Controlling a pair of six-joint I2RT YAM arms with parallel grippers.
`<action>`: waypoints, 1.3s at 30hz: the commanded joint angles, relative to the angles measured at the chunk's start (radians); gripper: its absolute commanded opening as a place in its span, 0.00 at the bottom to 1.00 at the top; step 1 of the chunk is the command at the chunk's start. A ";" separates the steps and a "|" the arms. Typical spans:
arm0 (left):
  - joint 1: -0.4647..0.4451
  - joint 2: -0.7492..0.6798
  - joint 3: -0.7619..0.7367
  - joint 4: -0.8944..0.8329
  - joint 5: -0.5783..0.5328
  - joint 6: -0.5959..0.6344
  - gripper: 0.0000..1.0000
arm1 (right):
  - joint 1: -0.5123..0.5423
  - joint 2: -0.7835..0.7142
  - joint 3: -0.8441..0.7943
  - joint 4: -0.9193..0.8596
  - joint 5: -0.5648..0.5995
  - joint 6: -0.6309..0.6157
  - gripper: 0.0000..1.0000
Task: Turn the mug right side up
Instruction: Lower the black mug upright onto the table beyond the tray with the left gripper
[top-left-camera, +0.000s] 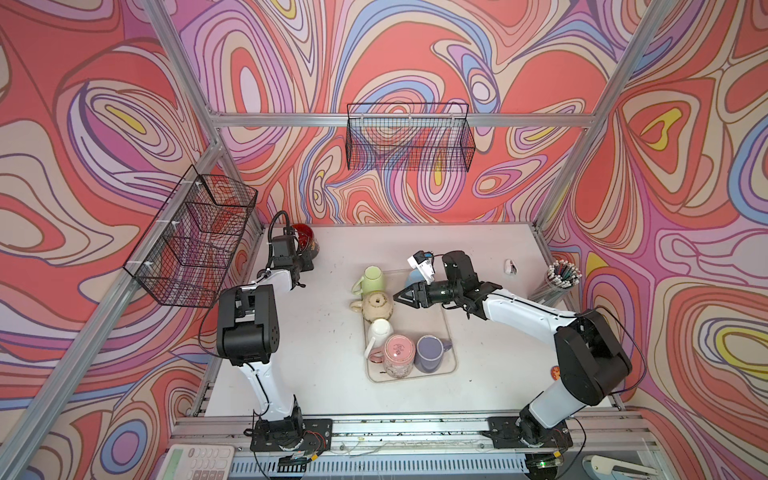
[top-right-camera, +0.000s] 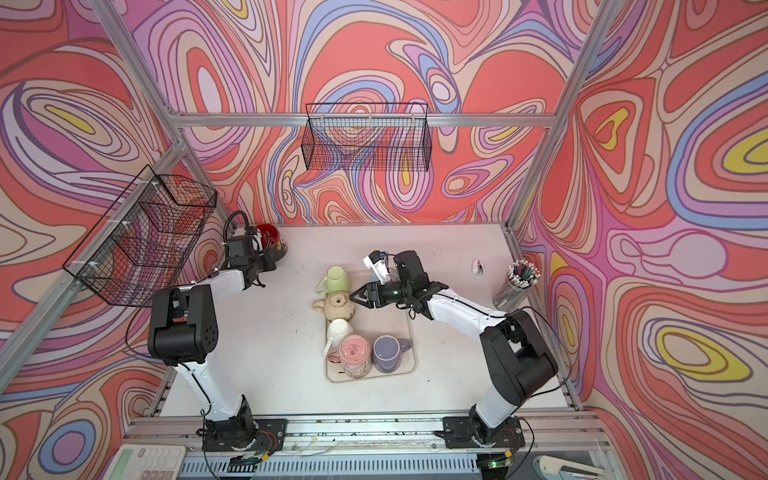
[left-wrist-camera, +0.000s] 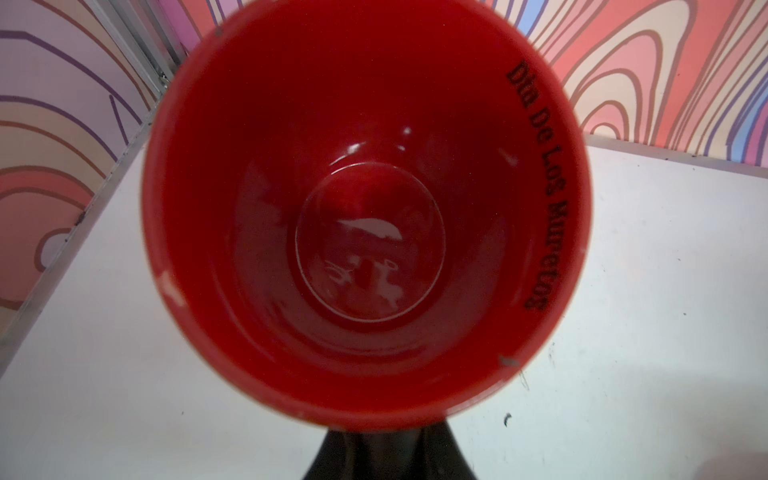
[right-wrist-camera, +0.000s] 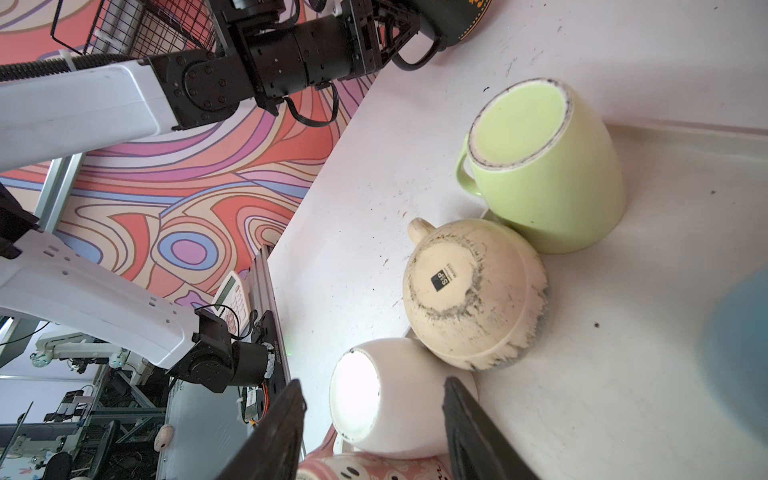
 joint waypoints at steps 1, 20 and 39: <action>0.008 0.005 0.079 0.121 0.001 0.041 0.00 | 0.002 0.023 0.031 -0.016 -0.004 -0.017 0.56; 0.014 0.082 0.158 0.011 -0.030 0.046 0.05 | 0.005 0.046 0.056 -0.051 0.036 -0.015 0.56; 0.013 0.007 0.172 -0.080 0.001 -0.005 0.50 | 0.012 -0.020 0.038 -0.159 0.155 -0.073 0.56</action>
